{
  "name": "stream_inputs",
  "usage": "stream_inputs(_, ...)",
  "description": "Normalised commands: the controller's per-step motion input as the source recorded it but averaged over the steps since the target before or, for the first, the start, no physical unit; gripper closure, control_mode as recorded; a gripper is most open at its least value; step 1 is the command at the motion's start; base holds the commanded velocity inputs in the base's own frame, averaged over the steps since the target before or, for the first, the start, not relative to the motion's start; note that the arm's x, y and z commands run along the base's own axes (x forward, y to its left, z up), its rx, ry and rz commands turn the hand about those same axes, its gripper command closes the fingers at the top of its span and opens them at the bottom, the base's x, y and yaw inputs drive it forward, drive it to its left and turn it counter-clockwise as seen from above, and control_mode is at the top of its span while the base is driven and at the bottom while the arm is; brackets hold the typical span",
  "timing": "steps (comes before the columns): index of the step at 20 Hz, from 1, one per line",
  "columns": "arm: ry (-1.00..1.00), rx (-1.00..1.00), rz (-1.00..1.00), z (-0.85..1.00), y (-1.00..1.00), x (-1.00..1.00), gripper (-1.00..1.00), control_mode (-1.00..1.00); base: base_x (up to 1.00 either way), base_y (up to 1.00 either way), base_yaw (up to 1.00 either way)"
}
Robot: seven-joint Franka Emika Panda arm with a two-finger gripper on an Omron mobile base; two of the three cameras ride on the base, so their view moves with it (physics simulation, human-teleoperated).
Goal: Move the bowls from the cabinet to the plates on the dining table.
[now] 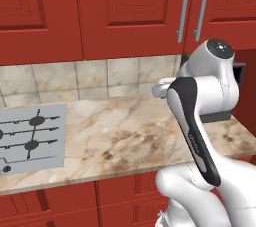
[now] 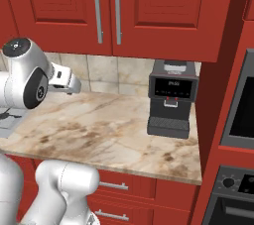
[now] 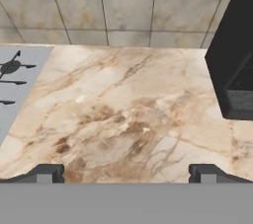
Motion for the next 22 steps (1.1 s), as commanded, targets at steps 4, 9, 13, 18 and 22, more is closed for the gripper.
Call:
stream_inputs(4,-0.05,0.0,0.0,0.19,0.0,-0.48,-1.0,-1.0,0.0,0.0,0.0)
stream_inputs(9,-0.03,0.0,0.0,0.18,-0.12,-0.33,-1.0,-1.0,0.0,0.0,0.0)
stream_inputs(13,0.0,0.0,0.0,0.26,-0.31,-0.21,-1.0,-1.0,0.0,0.0,0.0)
stream_inputs(18,0.0,0.0,-0.02,0.38,-0.29,-0.17,-1.0,-1.0,0.0,0.0,0.0)
stream_inputs(22,0.0,0.0,-0.01,0.39,-0.17,-0.06,-1.0,-1.0,0.0,0.0,0.0)
